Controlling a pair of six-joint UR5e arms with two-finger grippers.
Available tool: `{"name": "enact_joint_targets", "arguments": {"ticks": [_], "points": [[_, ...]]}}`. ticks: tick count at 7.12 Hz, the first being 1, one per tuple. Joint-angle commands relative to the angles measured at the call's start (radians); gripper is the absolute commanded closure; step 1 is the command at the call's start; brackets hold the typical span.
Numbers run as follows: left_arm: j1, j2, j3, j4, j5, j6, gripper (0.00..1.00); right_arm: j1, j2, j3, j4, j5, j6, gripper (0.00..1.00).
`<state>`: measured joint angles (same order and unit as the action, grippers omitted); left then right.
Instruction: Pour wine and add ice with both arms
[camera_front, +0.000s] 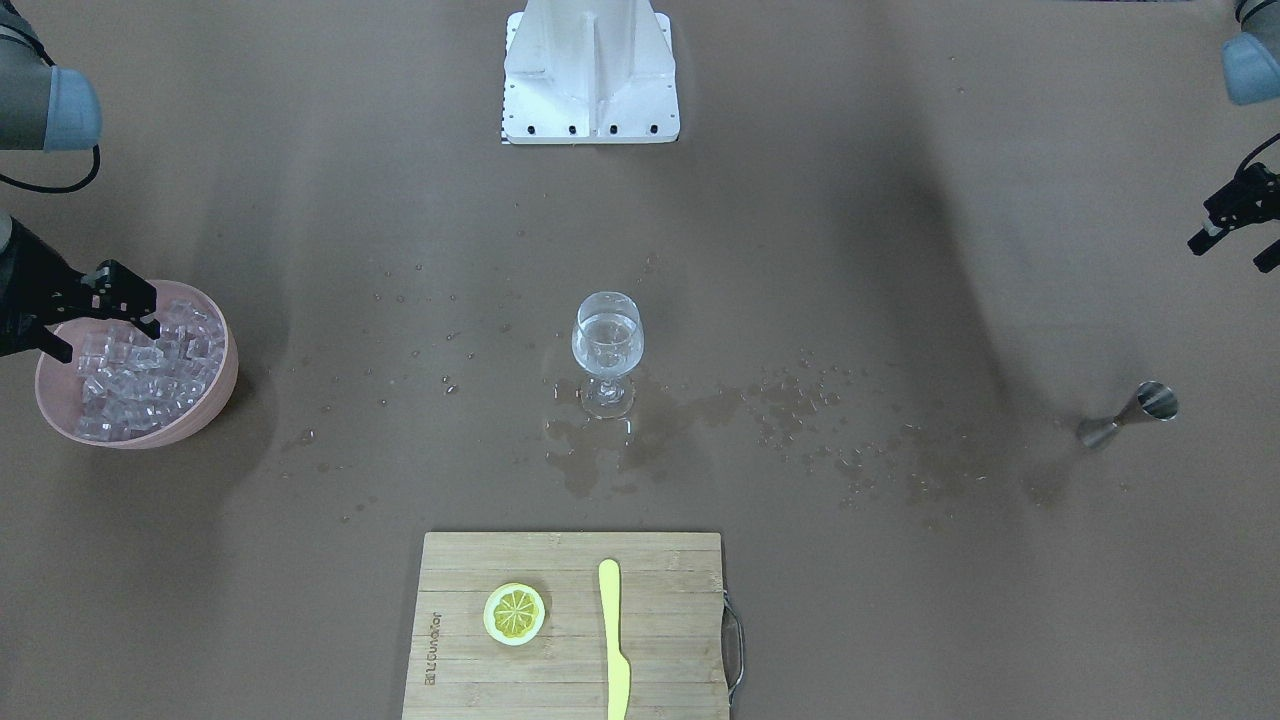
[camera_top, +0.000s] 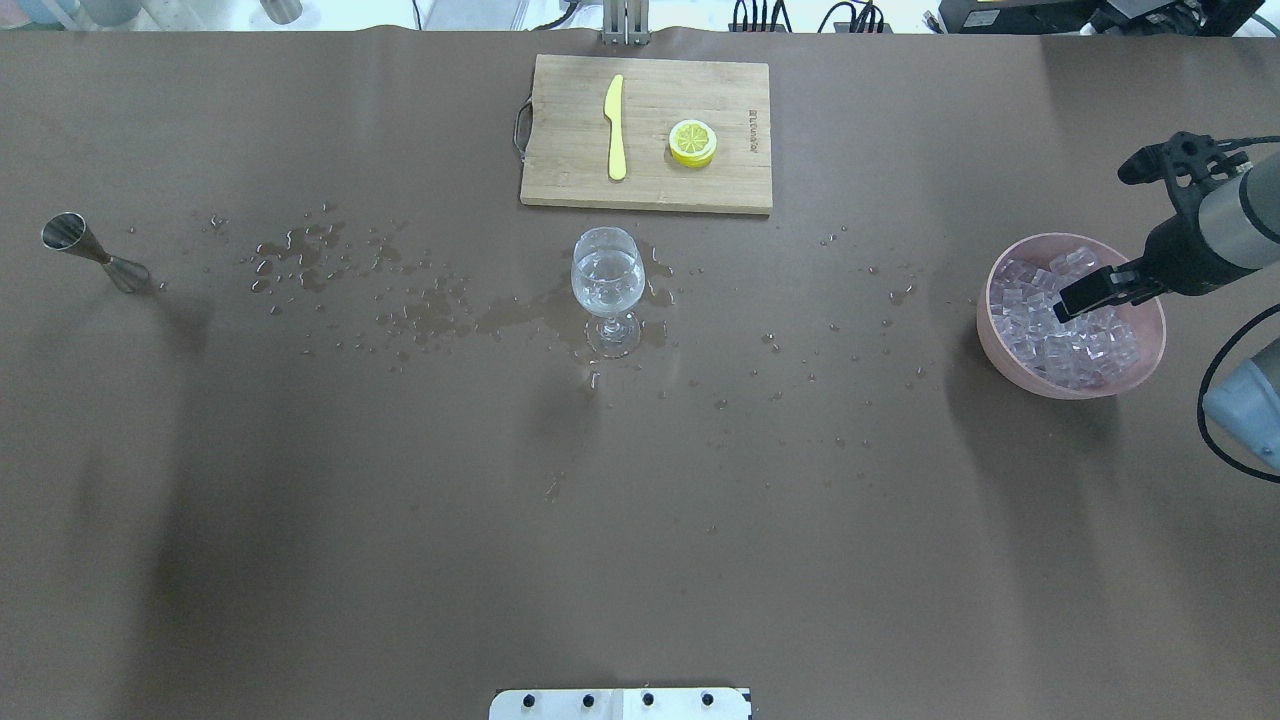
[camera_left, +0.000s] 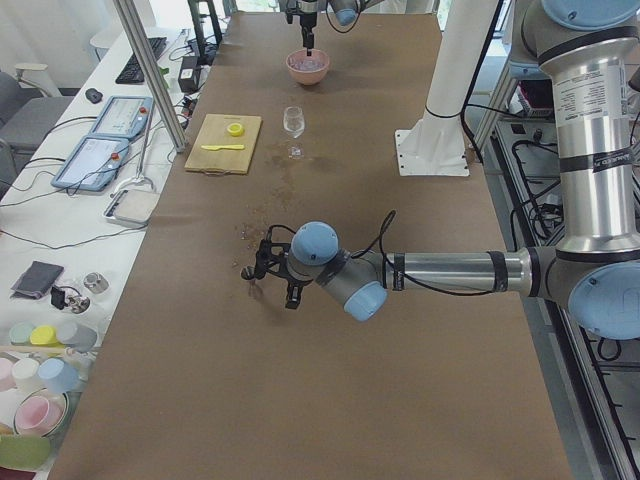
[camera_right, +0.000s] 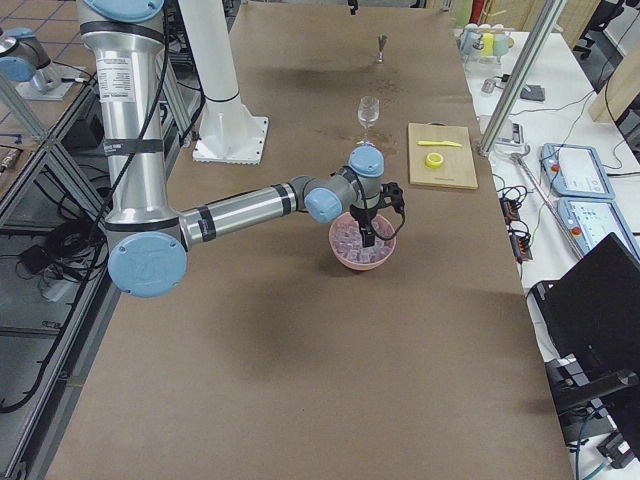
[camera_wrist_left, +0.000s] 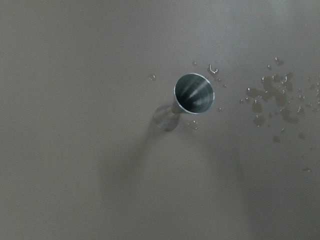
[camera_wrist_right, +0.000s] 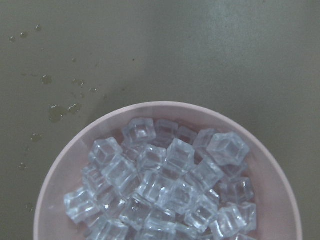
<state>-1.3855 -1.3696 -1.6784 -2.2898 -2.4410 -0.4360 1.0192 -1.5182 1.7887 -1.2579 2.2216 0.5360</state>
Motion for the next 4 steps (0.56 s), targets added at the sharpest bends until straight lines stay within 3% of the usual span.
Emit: {"name": "enact_joint_targets", "arguments": {"ticks": [1,2,4], "points": [[-0.023,0.004,0.000,0.033,0.019,0.060,0.03,-0.045,-0.002,-0.024,0.000,-0.039,0.021,0.05],[-0.024,0.009,-0.003,0.033,0.019,0.059,0.03,-0.045,-0.002,-0.032,0.000,-0.039,0.021,0.08],[-0.024,0.011,-0.001,0.033,0.019,0.060,0.03,-0.045,0.000,-0.040,-0.002,-0.039,0.022,0.26]]}}
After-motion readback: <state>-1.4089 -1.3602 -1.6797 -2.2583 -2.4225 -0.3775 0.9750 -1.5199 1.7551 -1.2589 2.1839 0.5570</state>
